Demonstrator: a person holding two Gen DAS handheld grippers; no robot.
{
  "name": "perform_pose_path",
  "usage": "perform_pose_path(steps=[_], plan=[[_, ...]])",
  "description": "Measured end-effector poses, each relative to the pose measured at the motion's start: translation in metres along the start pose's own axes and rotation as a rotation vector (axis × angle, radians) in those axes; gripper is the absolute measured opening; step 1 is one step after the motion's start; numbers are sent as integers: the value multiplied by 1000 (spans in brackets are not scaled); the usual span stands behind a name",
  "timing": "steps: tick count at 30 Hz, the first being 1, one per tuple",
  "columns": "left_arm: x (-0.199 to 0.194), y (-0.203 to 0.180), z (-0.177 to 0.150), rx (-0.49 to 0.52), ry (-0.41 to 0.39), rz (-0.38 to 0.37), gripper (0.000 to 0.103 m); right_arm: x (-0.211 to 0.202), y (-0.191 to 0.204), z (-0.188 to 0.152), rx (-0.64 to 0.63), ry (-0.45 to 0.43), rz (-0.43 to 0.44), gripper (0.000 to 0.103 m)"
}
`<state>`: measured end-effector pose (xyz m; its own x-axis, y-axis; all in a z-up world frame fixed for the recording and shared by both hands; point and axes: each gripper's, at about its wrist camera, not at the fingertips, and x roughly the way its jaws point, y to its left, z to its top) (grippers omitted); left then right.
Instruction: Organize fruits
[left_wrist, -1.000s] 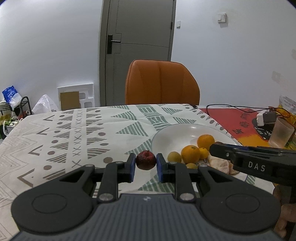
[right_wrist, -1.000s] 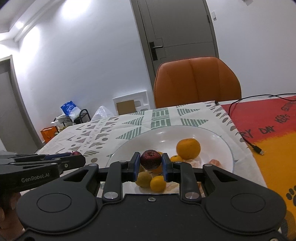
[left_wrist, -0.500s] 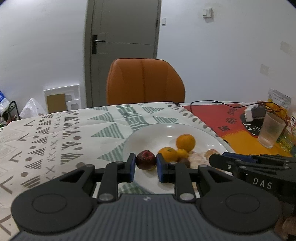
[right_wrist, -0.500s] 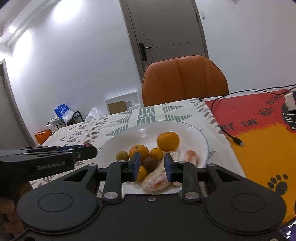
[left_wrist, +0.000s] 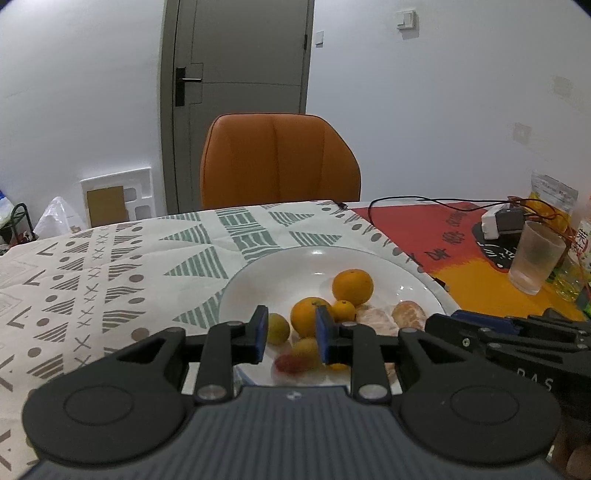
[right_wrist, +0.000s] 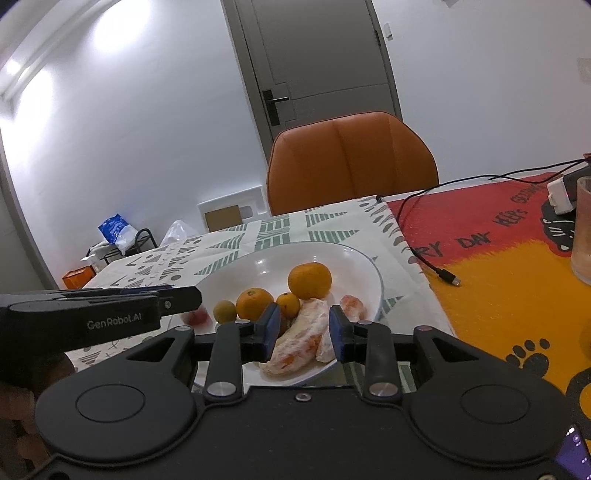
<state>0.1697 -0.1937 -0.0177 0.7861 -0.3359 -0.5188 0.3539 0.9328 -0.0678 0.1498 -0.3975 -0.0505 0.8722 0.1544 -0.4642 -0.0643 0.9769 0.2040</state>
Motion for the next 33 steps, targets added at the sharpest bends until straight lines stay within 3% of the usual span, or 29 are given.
perform_pose_path(steps=[5, 8, 10, 13, 22, 30, 33], plan=[[-4, 8, 1, -9, 10, 32, 33, 0, 0, -1, 2, 4, 5, 31], [-7, 10, 1, -1, 7, 59, 49, 1, 2, -1, 2, 5, 9, 32], [-11, 13, 1, -4, 0, 76, 67, 0, 3, -2, 1, 5, 13, 33], [-18, 19, 1, -17, -17, 92, 80, 0, 8, -3, -5, 6, 21, 34], [-35, 37, -5, -41, -12, 140, 90, -3, 22, -6, -14, 7, 38, 48], [-51, 54, -10, -77, 35, 149, 97, -12, 40, -8, -27, -7, 62, 76], [-58, 60, -14, -89, 54, 160, 97, -16, 47, -8, -38, -13, 66, 81]])
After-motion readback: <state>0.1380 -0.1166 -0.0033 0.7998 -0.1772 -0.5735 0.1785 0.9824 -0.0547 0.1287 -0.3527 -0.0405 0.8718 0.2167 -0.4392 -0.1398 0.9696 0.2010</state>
